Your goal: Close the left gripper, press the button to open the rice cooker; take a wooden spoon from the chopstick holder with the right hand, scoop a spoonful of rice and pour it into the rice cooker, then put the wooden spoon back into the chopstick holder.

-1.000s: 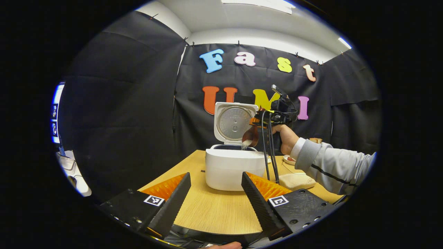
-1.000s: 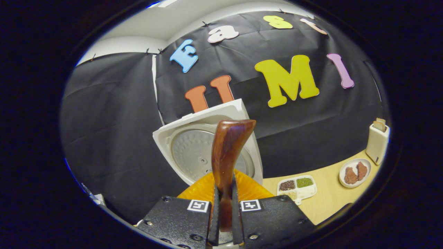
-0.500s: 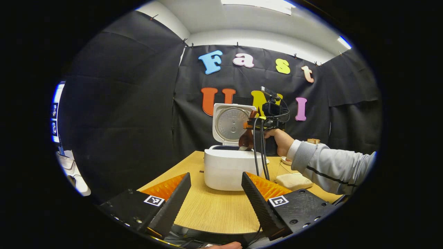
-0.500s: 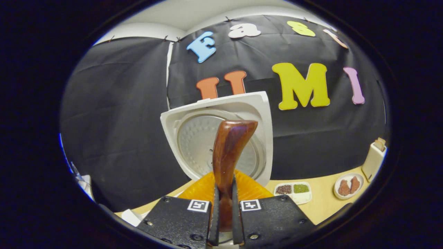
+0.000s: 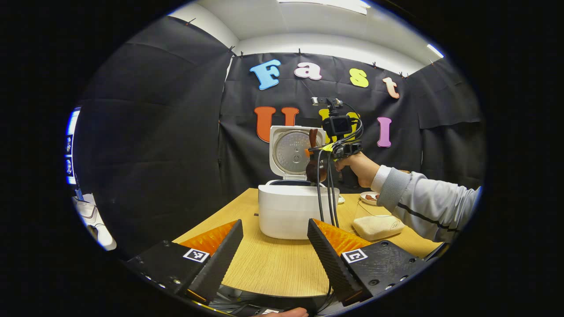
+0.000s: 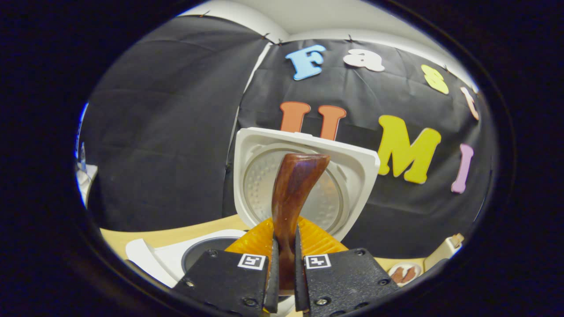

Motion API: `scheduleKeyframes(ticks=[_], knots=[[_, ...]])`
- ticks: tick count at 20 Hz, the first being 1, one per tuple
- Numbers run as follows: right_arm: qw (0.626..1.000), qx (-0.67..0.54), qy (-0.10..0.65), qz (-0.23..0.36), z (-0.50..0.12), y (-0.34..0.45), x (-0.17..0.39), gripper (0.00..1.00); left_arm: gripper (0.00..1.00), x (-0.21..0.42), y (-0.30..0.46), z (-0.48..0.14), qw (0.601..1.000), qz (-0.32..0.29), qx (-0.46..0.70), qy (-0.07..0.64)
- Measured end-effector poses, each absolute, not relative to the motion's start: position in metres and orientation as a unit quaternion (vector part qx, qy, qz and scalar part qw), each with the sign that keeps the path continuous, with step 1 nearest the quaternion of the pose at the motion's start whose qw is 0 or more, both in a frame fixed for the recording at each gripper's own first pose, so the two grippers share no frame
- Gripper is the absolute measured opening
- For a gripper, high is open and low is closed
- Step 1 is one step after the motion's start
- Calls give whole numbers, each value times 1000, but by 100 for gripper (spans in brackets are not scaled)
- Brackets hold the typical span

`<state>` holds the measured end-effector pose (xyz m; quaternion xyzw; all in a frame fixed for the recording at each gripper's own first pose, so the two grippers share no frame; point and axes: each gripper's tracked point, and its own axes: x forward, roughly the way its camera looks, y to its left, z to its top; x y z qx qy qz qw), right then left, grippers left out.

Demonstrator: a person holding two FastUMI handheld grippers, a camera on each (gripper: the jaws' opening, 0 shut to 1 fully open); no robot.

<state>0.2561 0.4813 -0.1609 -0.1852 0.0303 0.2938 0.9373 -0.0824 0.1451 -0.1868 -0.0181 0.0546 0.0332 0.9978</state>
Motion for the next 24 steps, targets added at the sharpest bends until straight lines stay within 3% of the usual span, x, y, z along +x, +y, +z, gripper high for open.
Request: scheduleKeyframes(ticks=[5, 9, 24], knots=[[919, -262, -9, 294, -157, 487, 241, 19, 94, -86, 140, -184, 998, 29, -14, 54], [928, -239, -7, 285, -151, 471, 237, 19, 94, -89, 130, -177, 999, 26, -6, 46], [969, -150, -5, 194, -100, 276, 215, 19, 94, -62, 50, -176, 999, -7, -6, 44]])
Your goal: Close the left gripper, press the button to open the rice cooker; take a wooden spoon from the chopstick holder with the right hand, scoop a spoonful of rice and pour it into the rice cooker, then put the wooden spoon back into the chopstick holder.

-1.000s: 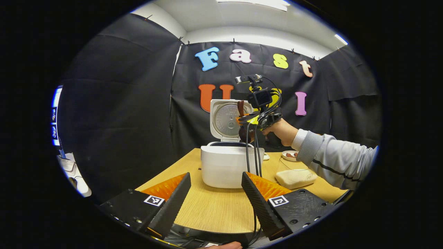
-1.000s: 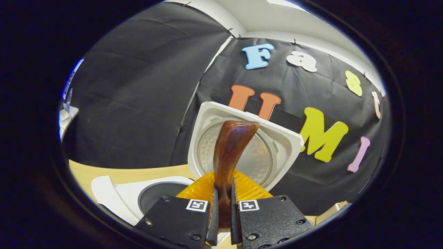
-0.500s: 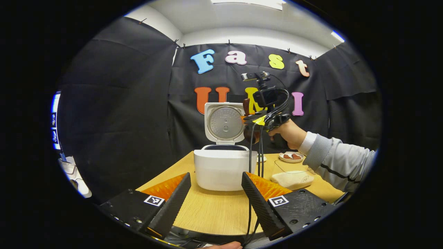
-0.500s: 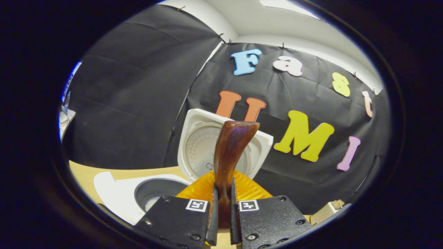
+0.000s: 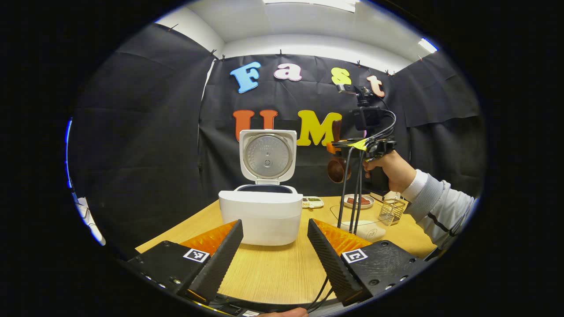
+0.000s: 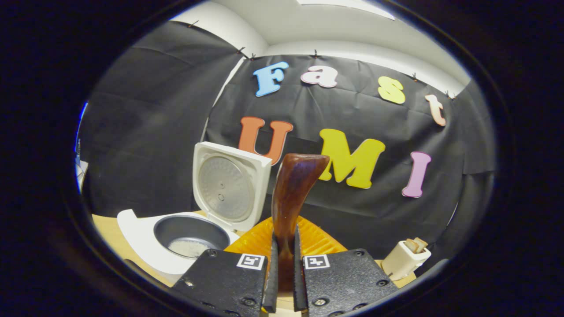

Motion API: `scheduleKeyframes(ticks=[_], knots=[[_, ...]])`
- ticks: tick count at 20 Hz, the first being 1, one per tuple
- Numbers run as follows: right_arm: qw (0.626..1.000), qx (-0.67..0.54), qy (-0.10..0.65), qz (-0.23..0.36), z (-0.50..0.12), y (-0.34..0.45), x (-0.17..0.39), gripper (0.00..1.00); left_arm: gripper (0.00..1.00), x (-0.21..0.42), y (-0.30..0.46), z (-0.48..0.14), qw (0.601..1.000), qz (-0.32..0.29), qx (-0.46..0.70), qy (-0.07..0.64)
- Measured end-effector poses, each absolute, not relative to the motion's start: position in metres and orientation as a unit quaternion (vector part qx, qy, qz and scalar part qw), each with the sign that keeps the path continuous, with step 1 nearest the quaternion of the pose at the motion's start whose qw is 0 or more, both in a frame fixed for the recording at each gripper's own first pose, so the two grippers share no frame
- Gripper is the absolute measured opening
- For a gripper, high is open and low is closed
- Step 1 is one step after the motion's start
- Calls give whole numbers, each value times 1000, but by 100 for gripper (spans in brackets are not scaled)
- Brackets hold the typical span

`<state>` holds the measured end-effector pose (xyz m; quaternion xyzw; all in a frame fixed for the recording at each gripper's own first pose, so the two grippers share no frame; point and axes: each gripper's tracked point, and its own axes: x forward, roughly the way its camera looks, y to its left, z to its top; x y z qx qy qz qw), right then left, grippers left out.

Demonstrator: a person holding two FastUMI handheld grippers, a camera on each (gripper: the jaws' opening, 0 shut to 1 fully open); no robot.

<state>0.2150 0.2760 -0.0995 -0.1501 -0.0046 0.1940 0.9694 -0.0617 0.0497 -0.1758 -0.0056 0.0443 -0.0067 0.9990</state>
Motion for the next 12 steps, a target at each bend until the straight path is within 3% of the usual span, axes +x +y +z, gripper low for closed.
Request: scheduleKeyframes(ticks=[12], knots=[[992, -102, 18, 77, -114, 84, 232, 19, 94, -50, 9, -180, 999, -29, -12, 39]])
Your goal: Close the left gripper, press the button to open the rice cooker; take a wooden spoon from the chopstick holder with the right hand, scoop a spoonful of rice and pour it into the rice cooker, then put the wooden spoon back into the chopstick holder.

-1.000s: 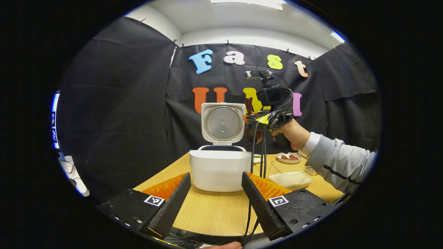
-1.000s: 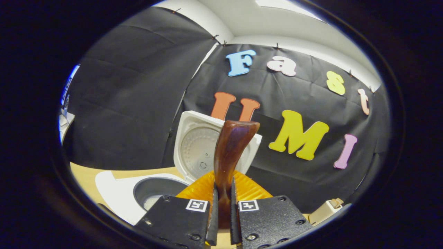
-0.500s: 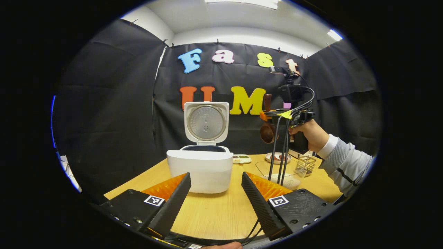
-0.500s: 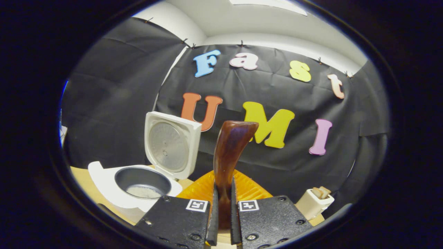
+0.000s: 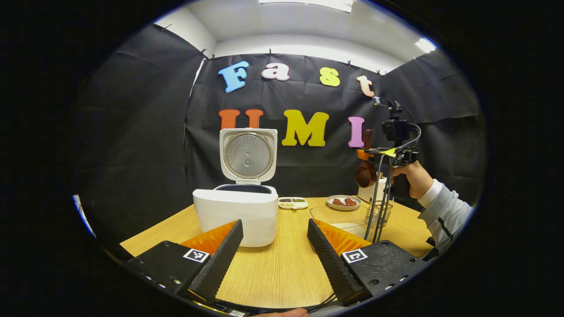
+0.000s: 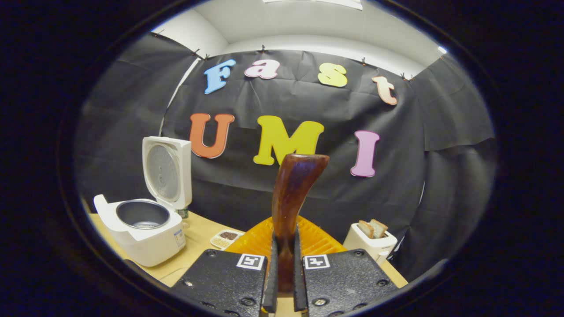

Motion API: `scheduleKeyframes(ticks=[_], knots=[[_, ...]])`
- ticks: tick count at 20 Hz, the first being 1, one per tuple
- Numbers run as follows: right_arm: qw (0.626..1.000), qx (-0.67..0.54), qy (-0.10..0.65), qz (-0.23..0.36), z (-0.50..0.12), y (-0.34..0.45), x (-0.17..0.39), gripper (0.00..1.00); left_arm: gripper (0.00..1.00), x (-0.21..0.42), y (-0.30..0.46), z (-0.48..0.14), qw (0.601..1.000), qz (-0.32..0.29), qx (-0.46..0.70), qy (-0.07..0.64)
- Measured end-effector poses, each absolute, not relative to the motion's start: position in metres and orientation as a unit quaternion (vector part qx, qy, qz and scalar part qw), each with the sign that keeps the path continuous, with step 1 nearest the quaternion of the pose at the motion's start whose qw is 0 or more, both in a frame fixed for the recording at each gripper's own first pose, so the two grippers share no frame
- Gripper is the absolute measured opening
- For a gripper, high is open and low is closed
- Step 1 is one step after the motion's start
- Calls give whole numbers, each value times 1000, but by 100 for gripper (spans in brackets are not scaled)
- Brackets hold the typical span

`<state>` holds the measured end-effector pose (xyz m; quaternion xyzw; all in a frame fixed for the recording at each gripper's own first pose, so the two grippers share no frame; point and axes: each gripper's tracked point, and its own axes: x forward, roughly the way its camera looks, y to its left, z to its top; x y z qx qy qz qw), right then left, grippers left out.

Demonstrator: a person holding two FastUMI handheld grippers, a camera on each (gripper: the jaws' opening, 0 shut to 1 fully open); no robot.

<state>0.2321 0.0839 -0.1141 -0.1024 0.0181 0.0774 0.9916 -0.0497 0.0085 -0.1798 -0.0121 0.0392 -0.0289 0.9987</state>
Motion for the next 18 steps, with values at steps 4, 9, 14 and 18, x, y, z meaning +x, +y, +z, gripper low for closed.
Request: scheduleKeyframes(ticks=[4, 9, 14, 18], knots=[[995, -84, 27, 54, -125, 38, 229, 20, 94, -45, 5, -177, 999, -22, -28, 32], [996, -67, 43, 41, -145, 5, 230, 21, 94, -41, -11, -177, 999, -25, -27, 27], [996, -40, 71, 34, -175, -18, 233, 24, 94, -36, -24, -172, 999, -30, -18, 18], [997, -32, 65, 25, -181, -30, 237, 23, 94, -27, -33, -178, 999, -40, -26, 22]])
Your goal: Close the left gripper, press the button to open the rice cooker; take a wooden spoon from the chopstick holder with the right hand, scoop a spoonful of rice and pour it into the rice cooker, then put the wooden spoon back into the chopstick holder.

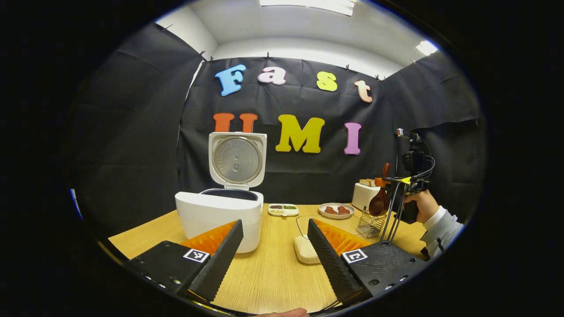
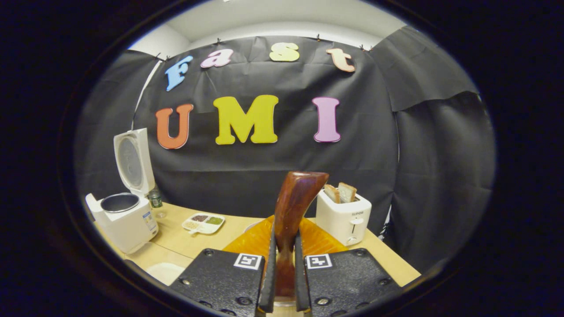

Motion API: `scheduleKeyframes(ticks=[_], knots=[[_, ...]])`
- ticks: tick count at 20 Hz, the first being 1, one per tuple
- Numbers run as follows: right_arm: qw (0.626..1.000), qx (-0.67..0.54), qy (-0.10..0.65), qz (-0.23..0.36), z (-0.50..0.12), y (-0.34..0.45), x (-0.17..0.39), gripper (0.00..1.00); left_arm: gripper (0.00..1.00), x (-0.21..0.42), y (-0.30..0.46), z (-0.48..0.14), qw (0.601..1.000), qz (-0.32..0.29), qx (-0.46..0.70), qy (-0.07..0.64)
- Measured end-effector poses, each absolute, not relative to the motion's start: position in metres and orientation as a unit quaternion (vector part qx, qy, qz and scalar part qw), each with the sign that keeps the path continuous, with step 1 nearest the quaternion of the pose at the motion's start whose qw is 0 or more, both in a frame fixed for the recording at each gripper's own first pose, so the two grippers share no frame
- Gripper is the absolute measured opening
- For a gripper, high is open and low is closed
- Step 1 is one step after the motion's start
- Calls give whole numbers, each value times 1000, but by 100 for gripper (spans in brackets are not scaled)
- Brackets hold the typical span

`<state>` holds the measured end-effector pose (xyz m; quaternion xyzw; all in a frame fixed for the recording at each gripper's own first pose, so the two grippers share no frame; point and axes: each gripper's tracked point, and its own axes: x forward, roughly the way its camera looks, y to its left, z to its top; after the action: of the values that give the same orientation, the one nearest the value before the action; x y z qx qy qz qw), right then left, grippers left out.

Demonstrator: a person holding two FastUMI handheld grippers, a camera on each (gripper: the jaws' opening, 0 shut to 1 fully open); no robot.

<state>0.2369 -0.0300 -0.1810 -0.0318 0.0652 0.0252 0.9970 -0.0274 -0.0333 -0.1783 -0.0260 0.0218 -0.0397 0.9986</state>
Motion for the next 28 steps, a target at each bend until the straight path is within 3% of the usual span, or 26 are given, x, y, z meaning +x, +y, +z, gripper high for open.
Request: scheduleKeyframes(ticks=[4, 8, 11, 19, 28], knots=[[997, -39, 61, 20, -179, -32, 244, 29, 94, -21, -35, -183, 999, -37, -20, 32], [997, -63, 15, -32, -150, -50, 238, 80, 94, -18, -34, -183, 999, -32, -16, 33], [997, -59, 9, -44, -137, -47, 221, 100, 94, -11, -32, -182, 999, -26, -14, 33], [999, -13, 18, -45, -130, -20, 135, 100, 94, 5, -4, -157, 1000, -10, -17, 7], [998, -59, -11, 17, -107, 38, 58, 100, 94, 25, 55, -87, 998, 41, 12, -37]])
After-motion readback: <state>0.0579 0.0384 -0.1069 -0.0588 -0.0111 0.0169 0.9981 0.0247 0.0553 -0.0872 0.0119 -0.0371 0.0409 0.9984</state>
